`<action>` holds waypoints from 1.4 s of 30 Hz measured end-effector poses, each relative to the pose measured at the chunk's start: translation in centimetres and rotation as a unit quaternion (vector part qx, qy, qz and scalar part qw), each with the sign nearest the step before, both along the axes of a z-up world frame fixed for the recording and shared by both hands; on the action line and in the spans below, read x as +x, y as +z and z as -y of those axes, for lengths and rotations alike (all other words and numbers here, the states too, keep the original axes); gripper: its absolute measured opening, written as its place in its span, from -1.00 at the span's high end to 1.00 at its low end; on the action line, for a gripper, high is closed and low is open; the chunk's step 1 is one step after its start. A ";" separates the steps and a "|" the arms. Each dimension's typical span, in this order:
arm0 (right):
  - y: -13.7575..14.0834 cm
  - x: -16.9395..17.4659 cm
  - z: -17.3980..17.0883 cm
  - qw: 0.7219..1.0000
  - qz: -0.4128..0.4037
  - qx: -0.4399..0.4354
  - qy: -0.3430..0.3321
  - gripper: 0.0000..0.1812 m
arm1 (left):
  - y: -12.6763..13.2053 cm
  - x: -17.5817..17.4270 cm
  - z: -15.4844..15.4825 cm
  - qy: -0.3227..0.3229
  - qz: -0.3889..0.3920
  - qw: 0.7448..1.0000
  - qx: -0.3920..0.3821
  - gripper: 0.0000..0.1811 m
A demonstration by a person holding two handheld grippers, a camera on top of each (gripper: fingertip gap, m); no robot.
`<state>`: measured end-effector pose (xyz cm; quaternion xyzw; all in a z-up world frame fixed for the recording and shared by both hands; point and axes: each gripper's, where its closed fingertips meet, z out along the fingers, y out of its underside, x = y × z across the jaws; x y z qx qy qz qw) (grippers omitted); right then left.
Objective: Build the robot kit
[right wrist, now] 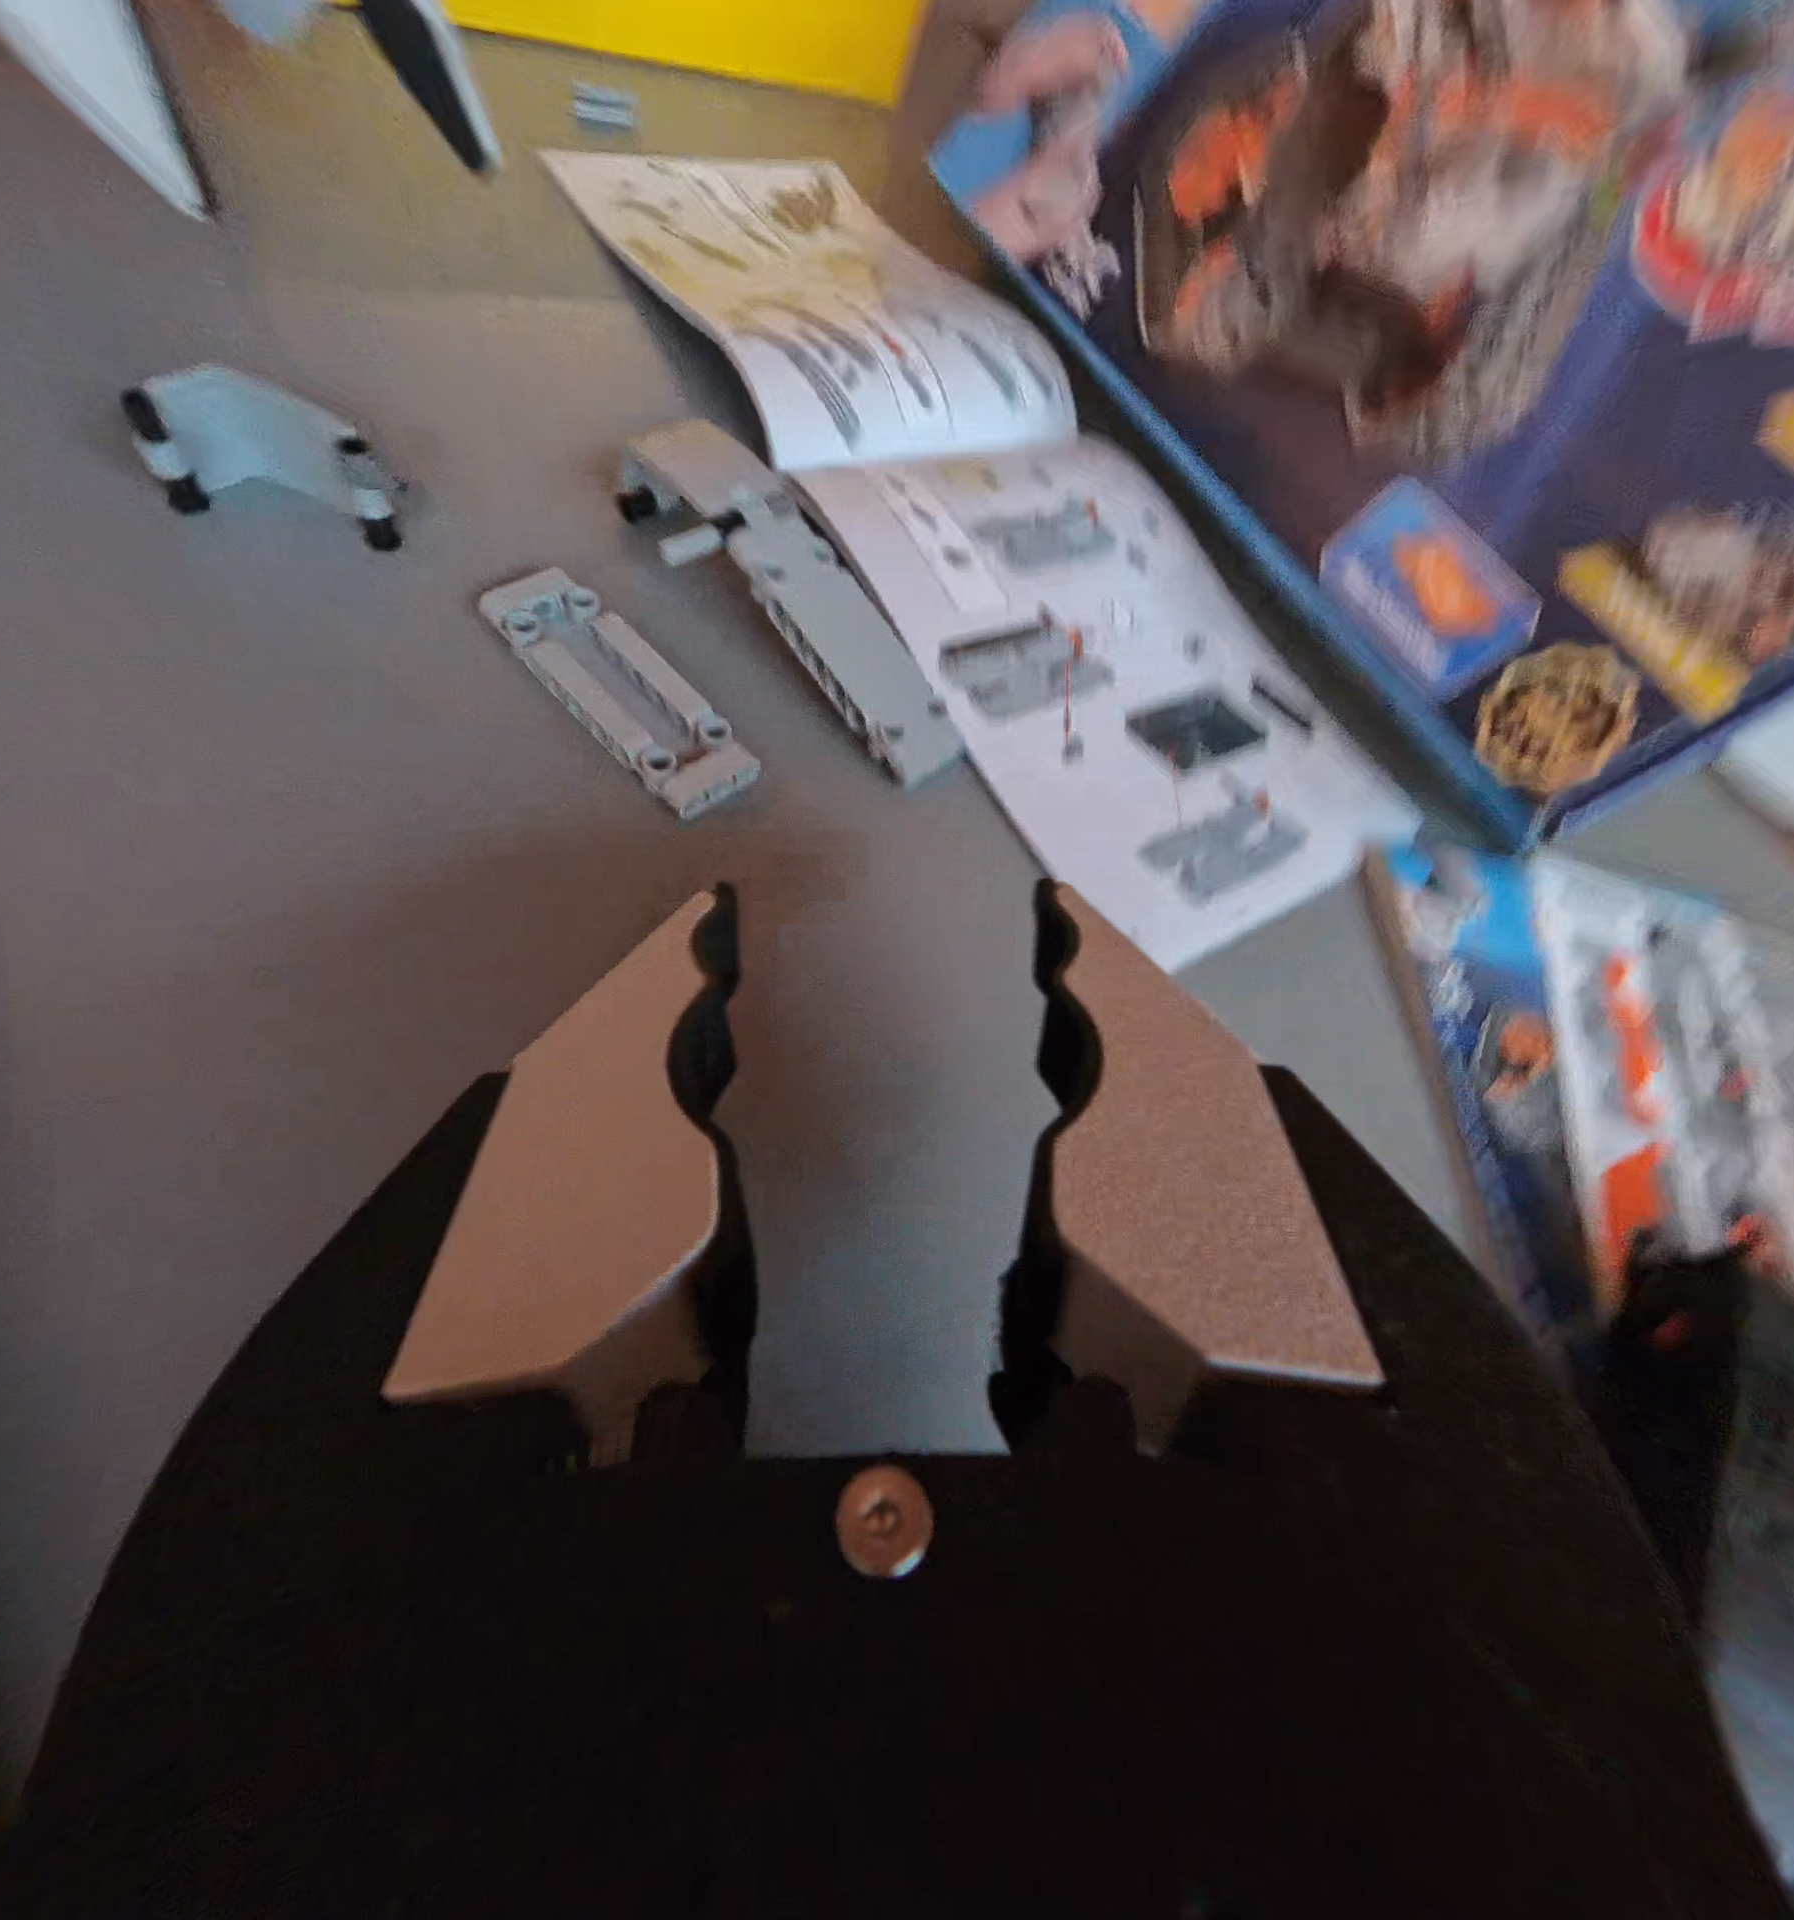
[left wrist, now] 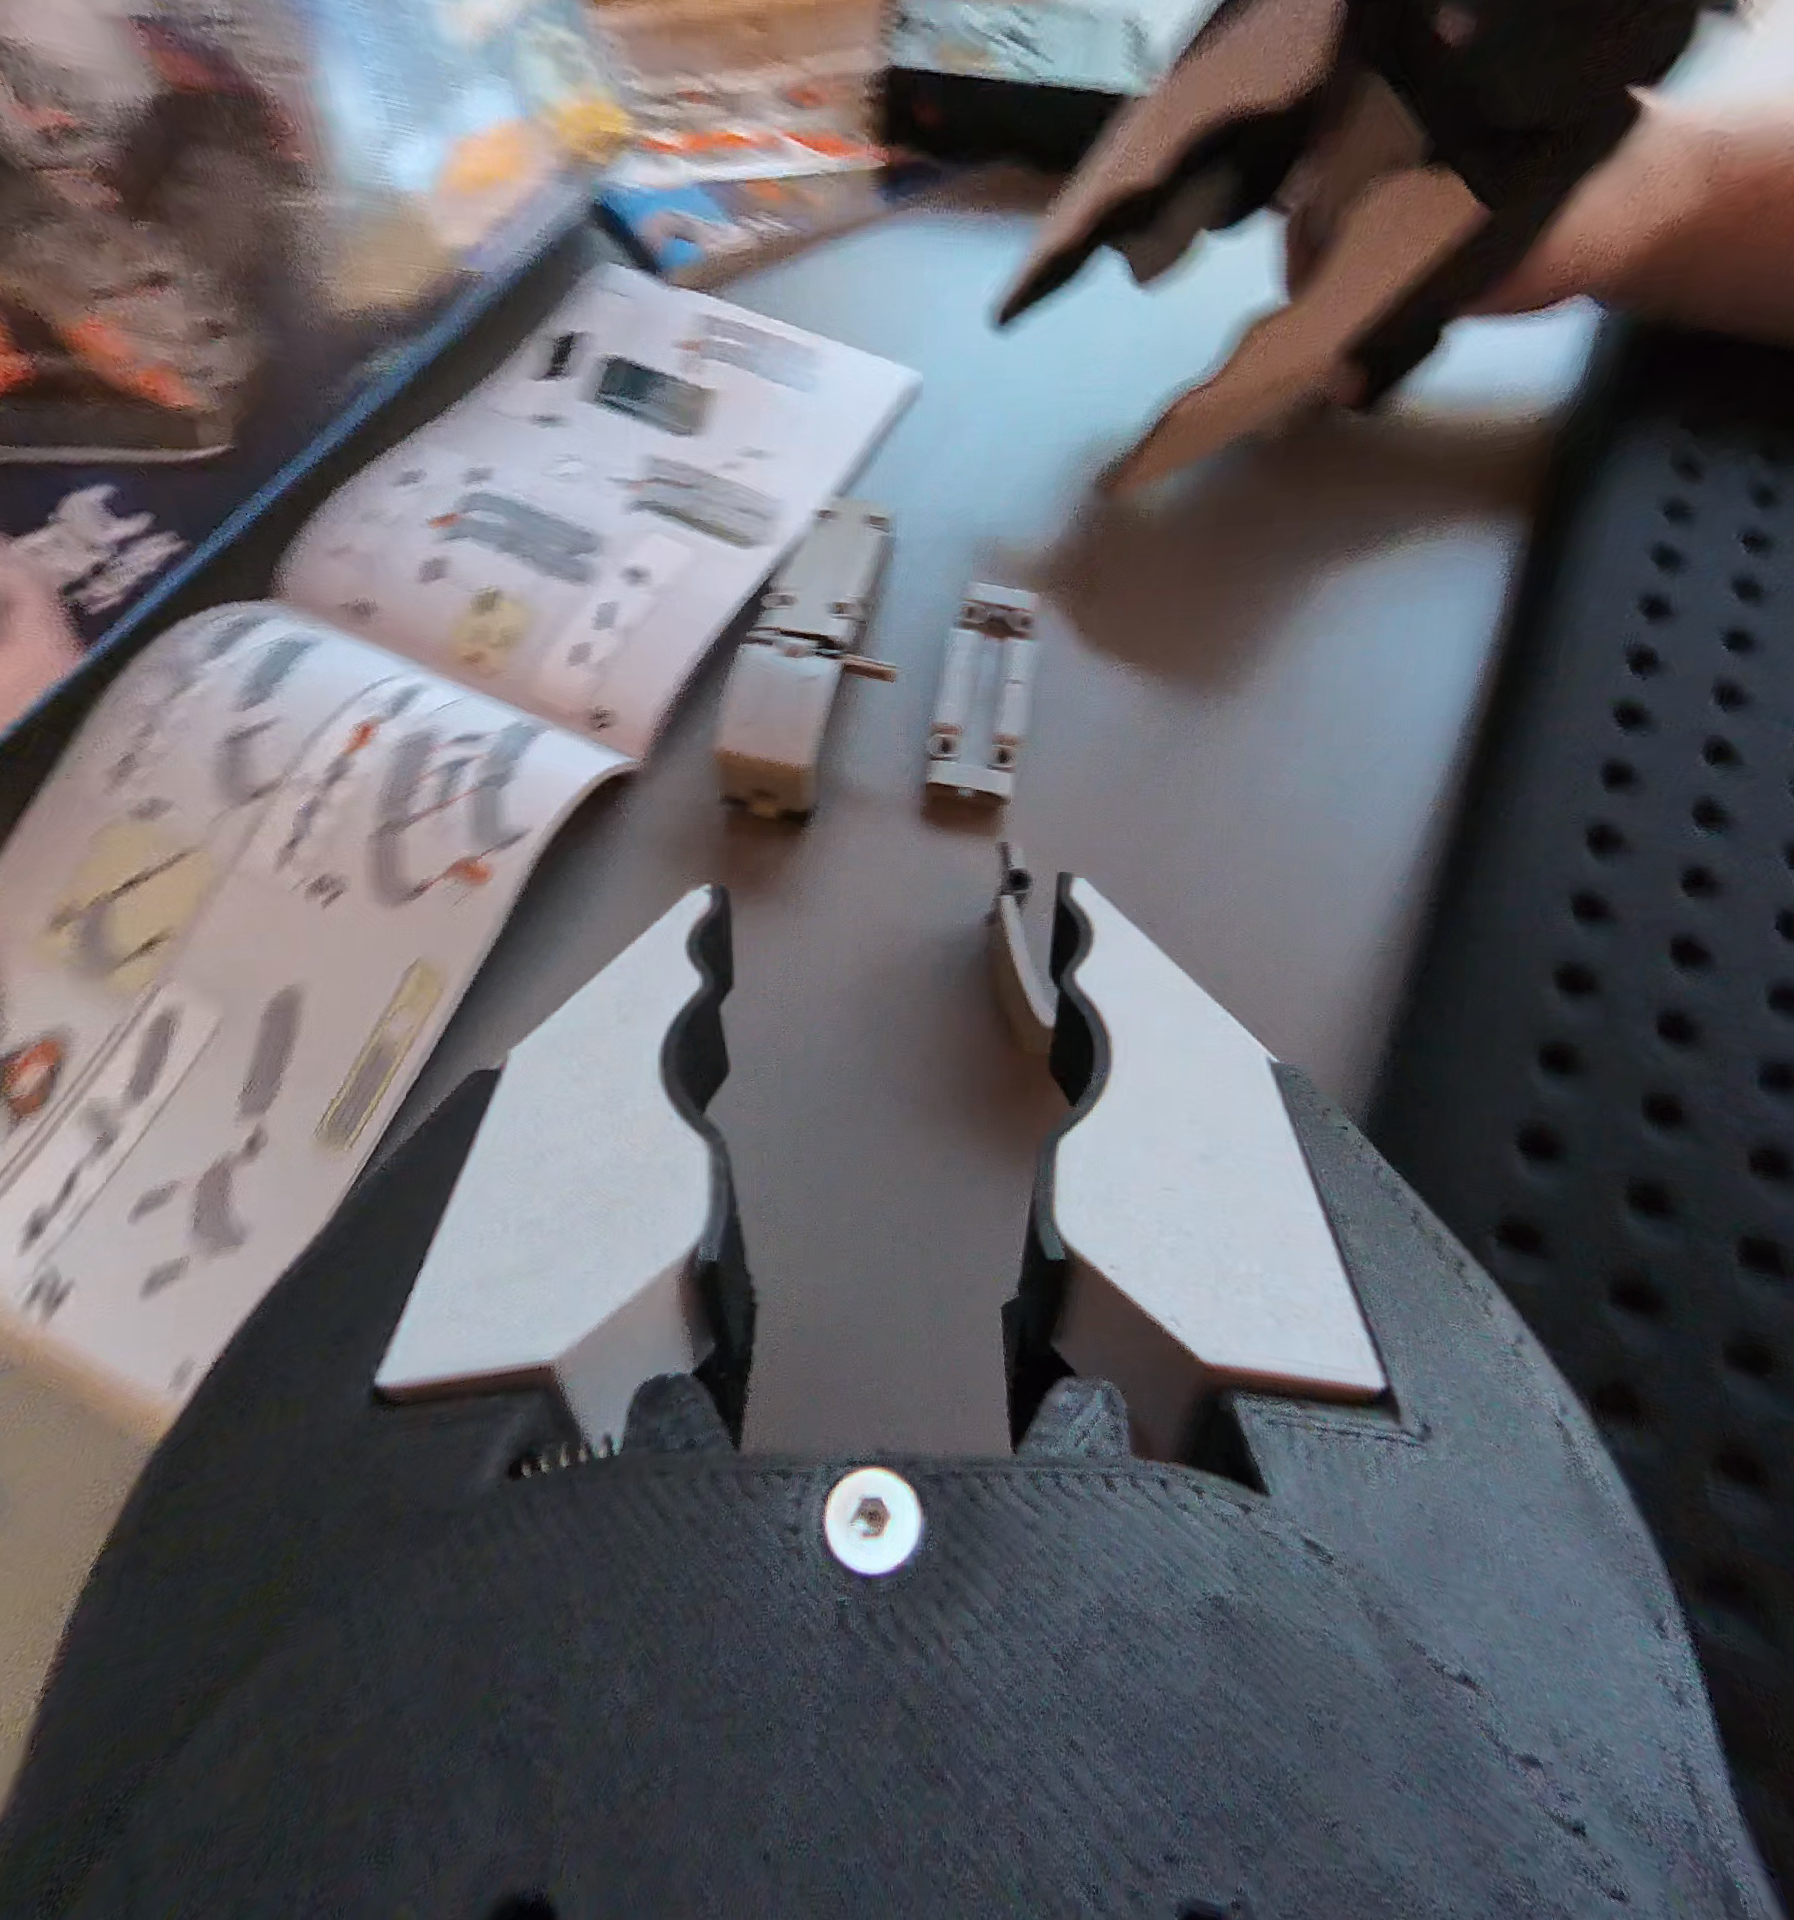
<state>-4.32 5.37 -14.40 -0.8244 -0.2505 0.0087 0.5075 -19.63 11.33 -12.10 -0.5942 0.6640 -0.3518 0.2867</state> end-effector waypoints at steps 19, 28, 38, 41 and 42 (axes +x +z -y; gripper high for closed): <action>-3.6 2.3 -1.6 0.929 -0.107 -0.124 -0.332 -0.47 | -6.5 -4.7 -8.0 0.389 -0.077 0.918 0.005 -0.56; -3.6 2.1 -1.5 0.932 -0.104 -0.125 -0.323 -0.48 | -6.5 -4.9 -8.0 0.414 -0.078 0.907 0.004 -0.62; -3.6 2.1 -1.5 0.933 -0.104 -0.126 -0.322 -0.48 | -6.4 -5.0 -7.9 0.413 -0.080 0.907 0.004 -0.63; -3.6 2.1 -1.6 0.933 -0.104 -0.126 -0.322 -0.48 | -6.3 -5.0 -7.8 0.414 -0.080 0.907 0.005 -0.63; -3.6 2.1 -1.6 0.933 -0.104 -0.126 -0.322 -0.48 | -6.3 -5.0 -7.8 0.414 -0.080 0.907 0.005 -0.64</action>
